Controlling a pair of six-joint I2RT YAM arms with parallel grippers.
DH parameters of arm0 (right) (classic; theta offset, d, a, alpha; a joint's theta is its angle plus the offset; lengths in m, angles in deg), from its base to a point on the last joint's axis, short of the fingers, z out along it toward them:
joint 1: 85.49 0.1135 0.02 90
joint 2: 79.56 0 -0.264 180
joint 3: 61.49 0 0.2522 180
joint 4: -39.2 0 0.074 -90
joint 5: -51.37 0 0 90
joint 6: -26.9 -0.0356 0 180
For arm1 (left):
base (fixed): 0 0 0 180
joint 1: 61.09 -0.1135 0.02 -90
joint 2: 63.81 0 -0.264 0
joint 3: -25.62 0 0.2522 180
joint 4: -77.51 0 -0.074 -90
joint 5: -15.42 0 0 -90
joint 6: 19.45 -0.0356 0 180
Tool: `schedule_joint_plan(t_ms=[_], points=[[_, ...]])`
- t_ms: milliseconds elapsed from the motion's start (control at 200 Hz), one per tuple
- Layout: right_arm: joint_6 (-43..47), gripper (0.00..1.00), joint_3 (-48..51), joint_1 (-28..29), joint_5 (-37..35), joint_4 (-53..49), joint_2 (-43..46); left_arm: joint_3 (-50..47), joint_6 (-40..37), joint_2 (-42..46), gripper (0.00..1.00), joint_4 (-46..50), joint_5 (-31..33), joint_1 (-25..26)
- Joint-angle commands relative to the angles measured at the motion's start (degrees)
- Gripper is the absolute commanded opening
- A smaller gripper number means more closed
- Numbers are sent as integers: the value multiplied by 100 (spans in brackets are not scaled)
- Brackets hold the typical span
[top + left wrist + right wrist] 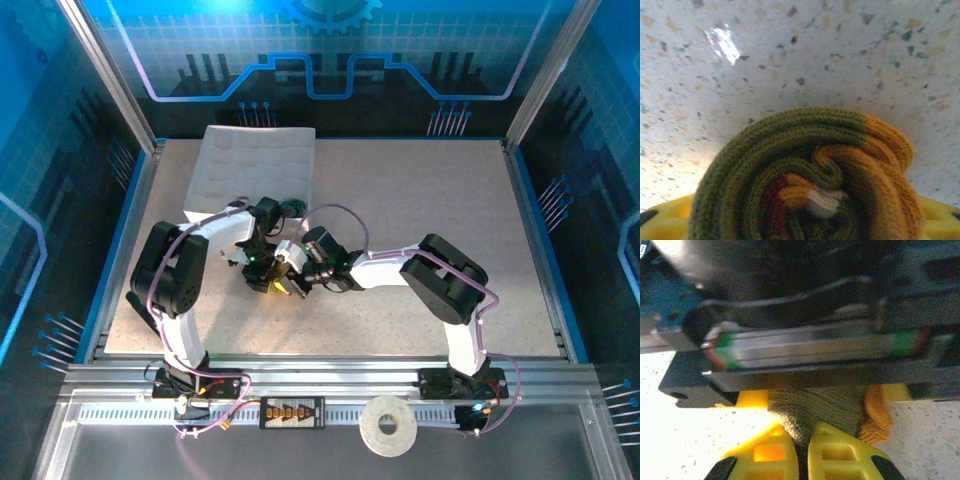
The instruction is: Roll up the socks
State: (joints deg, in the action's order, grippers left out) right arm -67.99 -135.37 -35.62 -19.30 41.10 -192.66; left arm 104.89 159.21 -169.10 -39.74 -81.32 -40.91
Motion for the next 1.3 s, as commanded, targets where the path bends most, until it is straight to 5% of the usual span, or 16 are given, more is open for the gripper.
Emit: schedule_joint_plan(t_ms=[0, 225, 350, 520, 810, 1016, 1291], points=[[34, 0, 213, 71, -228, -1254, -344, -320, 75, 336, 48, 264, -82, 135], [56, 0, 86, 44, -259, -1384, -369, -501, 29, 1135, 15, 145, -53, 142], [45, 35, 189, 16, -374, -1160, 122, -359, -247, 1699, 0, 335, 190, 144], [-24, 54, 336, -155, -818, -827, 1457, -150, -735, 2332, 0, 429, 594, 129], [198, 56, 467, -808, -1308, -1214, 2875, 485, -1636, 2780, 0, 190, 1525, 60], [686, 57, 1015, -852, -2356, -1302, 3844, 1436, -3092, 2259, 0, -298, 2707, -23], [732, 58, 1332, -889, -2600, -1539, 4897, 2373, -4278, 935, 1, -1059, 3502, -52]])
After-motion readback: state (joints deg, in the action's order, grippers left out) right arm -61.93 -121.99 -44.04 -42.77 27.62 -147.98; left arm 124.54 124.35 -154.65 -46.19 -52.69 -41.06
